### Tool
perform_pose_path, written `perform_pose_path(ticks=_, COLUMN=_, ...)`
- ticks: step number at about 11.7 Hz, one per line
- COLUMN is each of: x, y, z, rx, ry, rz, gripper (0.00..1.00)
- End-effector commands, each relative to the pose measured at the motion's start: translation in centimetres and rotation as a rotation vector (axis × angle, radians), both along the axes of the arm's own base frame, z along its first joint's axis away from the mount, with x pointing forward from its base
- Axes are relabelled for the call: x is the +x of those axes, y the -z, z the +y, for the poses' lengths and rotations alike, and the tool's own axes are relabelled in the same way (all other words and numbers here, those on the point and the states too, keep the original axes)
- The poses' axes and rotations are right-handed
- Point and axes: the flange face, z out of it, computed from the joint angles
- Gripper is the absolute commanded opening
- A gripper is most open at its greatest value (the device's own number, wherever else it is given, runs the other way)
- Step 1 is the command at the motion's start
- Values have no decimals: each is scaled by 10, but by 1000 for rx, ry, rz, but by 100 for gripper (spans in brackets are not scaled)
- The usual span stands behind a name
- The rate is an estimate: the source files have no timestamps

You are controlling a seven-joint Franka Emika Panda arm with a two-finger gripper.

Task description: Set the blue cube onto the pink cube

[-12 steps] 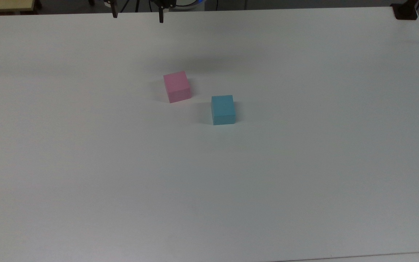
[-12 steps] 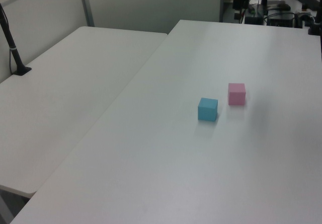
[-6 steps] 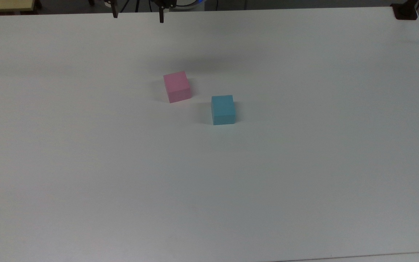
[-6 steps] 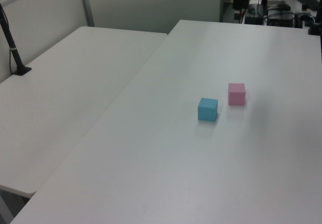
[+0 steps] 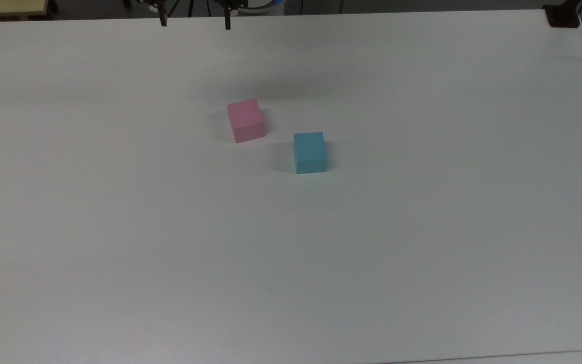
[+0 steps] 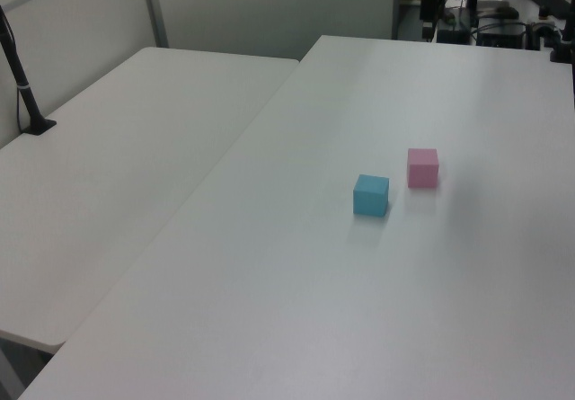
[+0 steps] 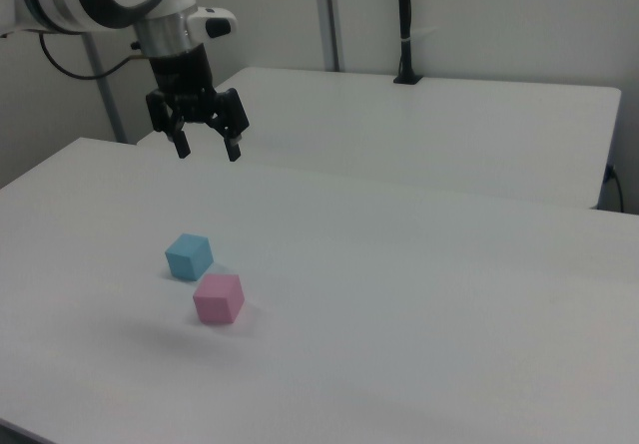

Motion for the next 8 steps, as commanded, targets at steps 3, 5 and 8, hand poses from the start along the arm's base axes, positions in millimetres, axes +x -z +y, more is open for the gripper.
perform_pose_path(ticks=3, x=14, y=47, z=50, rx=22, ry=-271, rz=95, gripper=100)
perform_pose_path(ticks=5, x=28, y=81, z=86, rx=63, ry=-158, rz=97, gripper=100)
perform_pose_path(ticks=8, x=46, y=131, z=127, rx=104, ry=-87, rz=94, gripper=100)
